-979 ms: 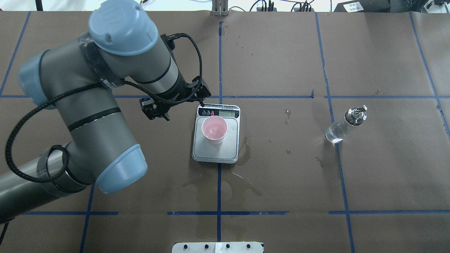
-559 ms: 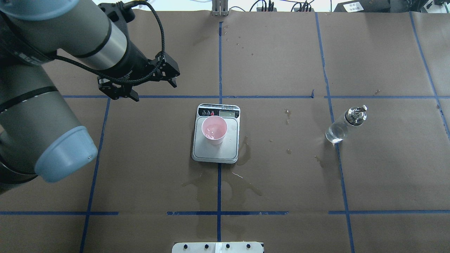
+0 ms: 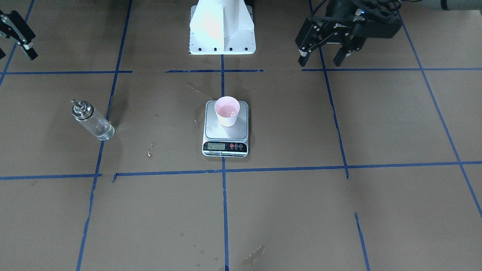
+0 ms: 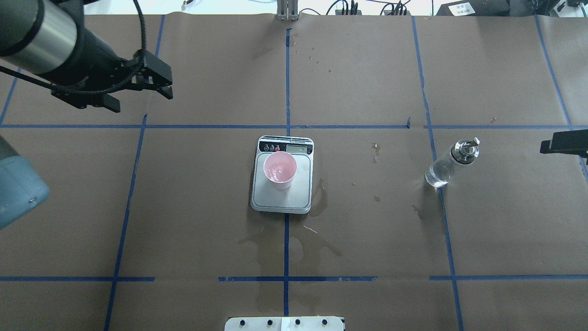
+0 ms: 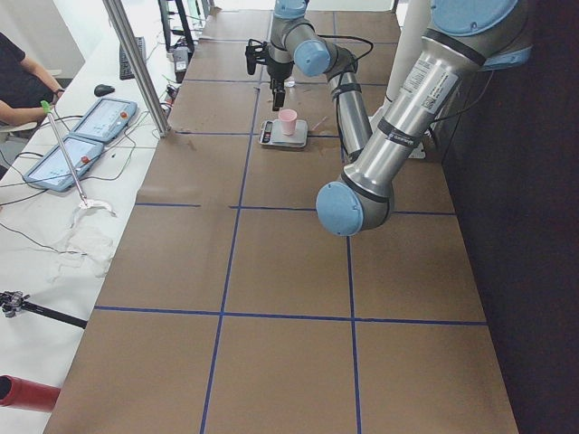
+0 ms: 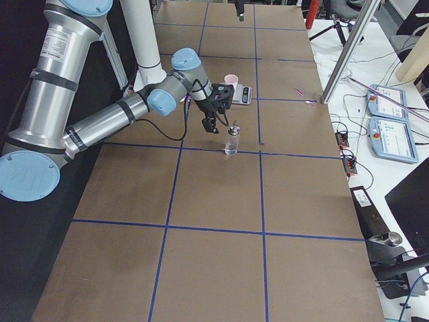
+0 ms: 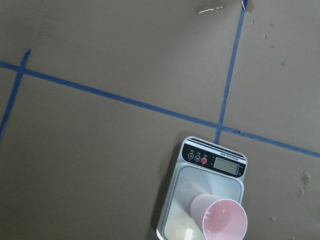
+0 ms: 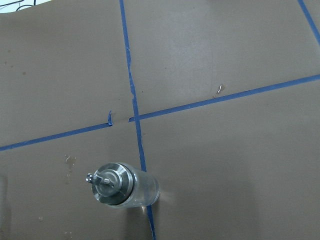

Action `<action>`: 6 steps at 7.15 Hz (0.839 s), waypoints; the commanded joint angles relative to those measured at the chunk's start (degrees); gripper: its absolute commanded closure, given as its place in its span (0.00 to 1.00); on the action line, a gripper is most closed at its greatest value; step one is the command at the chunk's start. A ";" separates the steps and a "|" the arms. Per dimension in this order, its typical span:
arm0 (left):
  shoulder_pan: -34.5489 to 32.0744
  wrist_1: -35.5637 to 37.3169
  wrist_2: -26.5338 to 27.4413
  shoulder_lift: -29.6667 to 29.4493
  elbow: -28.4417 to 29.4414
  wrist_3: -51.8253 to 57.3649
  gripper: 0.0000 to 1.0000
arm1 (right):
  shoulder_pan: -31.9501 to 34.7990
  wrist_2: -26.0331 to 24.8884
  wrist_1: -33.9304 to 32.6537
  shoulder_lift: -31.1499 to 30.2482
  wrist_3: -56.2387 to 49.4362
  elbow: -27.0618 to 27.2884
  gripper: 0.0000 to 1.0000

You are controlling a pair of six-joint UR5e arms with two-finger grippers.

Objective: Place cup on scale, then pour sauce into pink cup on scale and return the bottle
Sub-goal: 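Withdraw the left arm away while the right gripper reaches toward the glass bottle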

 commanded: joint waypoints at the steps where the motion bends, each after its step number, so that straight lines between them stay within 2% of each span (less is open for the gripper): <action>1: -4.62 0.69 0.00 5.26 -2.13 11.30 0.00 | -14.26 -17.16 4.36 -2.49 6.22 0.12 0.00; 2: -6.56 1.30 0.00 7.28 -3.26 17.61 0.00 | -20.78 -24.74 4.28 -2.50 10.76 0.12 0.00; 3: -6.84 1.48 0.00 10.17 -4.75 21.15 0.00 | -28.76 -34.91 4.10 -2.58 13.76 -0.58 0.00; 4: -7.45 1.48 0.08 11.94 -4.60 22.06 0.00 | -34.32 -44.14 4.01 -2.24 15.79 -3.37 0.00; 5: -9.55 1.39 0.08 15.61 -4.42 30.24 0.00 | -36.21 -49.37 4.45 -0.06 15.81 -7.40 0.00; 6: -14.27 1.48 -0.52 19.47 -3.46 45.03 0.00 | -36.40 -50.81 4.45 3.36 15.90 -9.87 0.00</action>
